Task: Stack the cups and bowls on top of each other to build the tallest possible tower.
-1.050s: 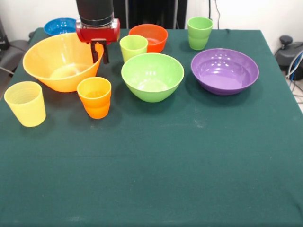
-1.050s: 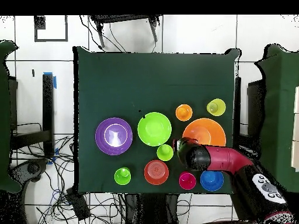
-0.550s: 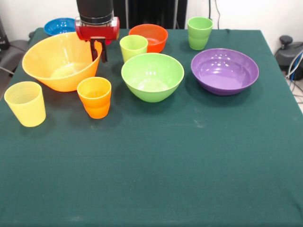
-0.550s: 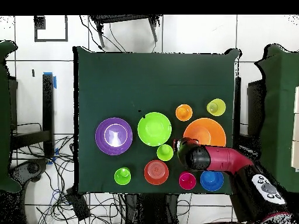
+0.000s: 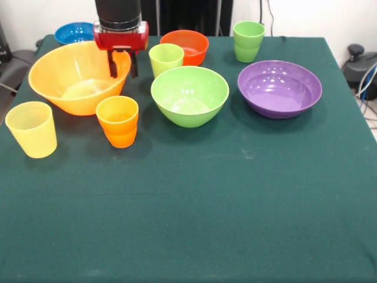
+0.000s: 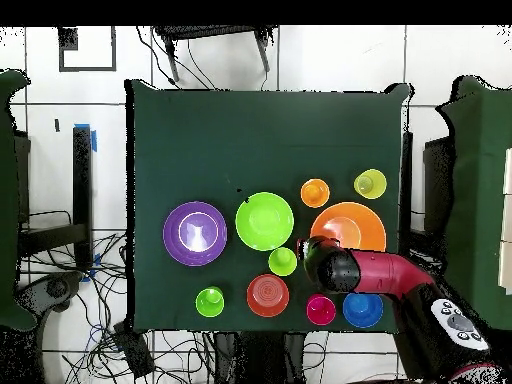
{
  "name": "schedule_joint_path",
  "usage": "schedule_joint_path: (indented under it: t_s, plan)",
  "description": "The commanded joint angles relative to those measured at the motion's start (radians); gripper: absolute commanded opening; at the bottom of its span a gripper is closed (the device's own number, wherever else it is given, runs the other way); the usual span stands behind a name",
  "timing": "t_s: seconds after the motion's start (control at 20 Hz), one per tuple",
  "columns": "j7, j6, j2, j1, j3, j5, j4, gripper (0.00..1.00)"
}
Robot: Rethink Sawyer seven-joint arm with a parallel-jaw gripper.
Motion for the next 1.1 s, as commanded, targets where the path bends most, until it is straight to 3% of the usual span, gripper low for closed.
schedule_joint_path:
  t_s: [0.05, 1.1]
  plan:
    - [0.071, -0.041, 0.034, 0.037, 0.022, -0.037, 0.009, 1.00]
    - [0.082, 0.002, -0.017, 0.034, 0.031, 0.003, 0.031, 1.00]
